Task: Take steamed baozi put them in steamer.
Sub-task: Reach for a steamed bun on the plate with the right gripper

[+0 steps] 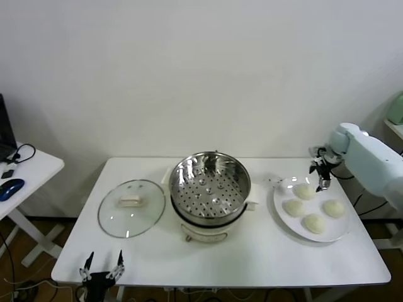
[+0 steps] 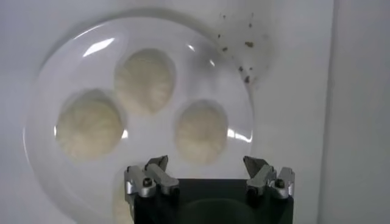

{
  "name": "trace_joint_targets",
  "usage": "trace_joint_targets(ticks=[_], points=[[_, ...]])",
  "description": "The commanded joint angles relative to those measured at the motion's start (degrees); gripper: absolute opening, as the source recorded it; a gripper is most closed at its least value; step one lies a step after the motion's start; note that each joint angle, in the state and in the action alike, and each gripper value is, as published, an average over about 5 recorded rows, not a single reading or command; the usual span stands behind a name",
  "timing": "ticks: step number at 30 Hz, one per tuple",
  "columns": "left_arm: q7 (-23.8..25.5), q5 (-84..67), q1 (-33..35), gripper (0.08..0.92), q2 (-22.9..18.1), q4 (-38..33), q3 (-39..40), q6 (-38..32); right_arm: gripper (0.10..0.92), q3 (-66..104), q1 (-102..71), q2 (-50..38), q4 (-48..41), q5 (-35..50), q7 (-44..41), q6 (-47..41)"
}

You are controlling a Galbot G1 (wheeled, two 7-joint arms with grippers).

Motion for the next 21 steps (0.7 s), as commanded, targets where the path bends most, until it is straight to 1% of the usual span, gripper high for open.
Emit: trace_joint_targets(ticks=[1,10,21], points=[[0.0,0.01,-0.07,0.823,0.13,1.09,-0.08,-0.13,0.823,0.99,-0.49,3.56,-6.52,-2.87,-1.86,2.03],[-0.04,0.24,-0.5,0.823,0.36,1.83,0.29,-0.23,0.823,8.28,-3.24,4.92,-8.41,-3.93,0.41,2.77],[-0.18,0.15,-0.35,0.823,0.98,2.75,0.13,-0.99,0.823,11.56,-4.34,5.62,-9.78,-5.47,2.41,3.49]])
